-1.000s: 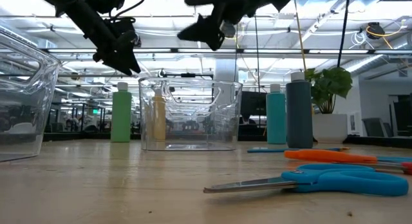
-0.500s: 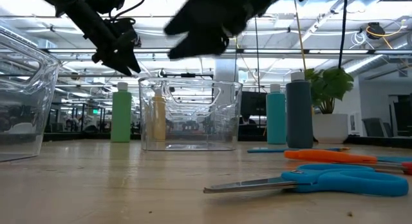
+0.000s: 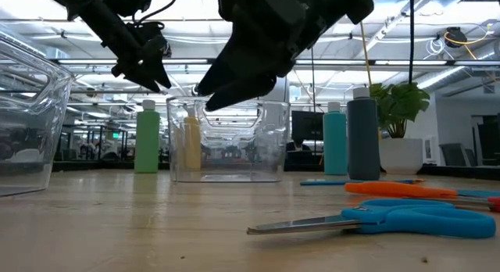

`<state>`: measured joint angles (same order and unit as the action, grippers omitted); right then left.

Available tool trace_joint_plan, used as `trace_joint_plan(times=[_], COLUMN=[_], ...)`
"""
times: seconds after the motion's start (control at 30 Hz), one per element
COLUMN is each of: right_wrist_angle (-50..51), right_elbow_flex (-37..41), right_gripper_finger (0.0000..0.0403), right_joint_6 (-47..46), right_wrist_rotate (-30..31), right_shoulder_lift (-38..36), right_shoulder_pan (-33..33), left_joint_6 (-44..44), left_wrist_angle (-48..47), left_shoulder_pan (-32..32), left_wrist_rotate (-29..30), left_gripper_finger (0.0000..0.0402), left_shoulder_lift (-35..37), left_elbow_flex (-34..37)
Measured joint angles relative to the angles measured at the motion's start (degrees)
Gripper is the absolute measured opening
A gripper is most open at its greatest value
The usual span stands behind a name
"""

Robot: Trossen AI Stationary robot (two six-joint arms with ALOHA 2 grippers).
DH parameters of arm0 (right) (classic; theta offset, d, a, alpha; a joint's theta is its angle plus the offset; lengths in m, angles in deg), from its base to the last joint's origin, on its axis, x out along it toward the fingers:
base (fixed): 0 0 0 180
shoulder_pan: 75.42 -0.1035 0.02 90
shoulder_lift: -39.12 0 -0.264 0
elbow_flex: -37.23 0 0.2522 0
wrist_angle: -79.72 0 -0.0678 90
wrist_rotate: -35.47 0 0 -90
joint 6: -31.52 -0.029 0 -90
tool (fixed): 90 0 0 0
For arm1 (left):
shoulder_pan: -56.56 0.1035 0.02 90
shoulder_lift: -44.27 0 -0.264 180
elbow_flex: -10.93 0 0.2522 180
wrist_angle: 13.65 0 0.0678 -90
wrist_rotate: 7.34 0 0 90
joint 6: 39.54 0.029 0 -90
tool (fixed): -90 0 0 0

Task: Pick & Place Paint Supplies
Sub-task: Adjust the middle transparent bin

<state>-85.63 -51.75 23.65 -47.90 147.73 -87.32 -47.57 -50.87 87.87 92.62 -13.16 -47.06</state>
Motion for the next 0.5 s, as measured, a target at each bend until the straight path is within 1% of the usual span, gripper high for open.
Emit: trace_joint_plan(times=[0.1, 0.23, 0.37, 0.5], right_wrist_angle=[-0.3, -3.0, -4.4, -5.0], right_elbow_flex=[0.0, 0.0, 0.0, 0.0], right_gripper_finger=[0.0311, 0.0311, 0.0311, 0.0311], right_joint_6=[0.6, 1.0, 1.1, 1.1], right_wrist_rotate=[2.7, 3.4, 3.3, 1.0], right_shoulder_lift=[0.1, 0.1, 0.1, 0.1], right_shoulder_pan=[0.6, 1.1, 1.3, 1.3], left_joint_6=[0.0, 0.1, 0.2, 0.2], left_wrist_angle=[0.0, 0.0, 0.0, 0.0], left_shoulder_pan=[0.0, 0.0, 0.0, 0.0], left_wrist_rotate=[0.0, 0.0, 0.0, 0.0], left_gripper_finger=[0.0253, 0.0253, 0.0253, 0.0253], left_shoulder_lift=[0.0, 0.0, 0.0, 0.0], left_elbow_flex=[0.0, 0.0, 0.0, 0.0])
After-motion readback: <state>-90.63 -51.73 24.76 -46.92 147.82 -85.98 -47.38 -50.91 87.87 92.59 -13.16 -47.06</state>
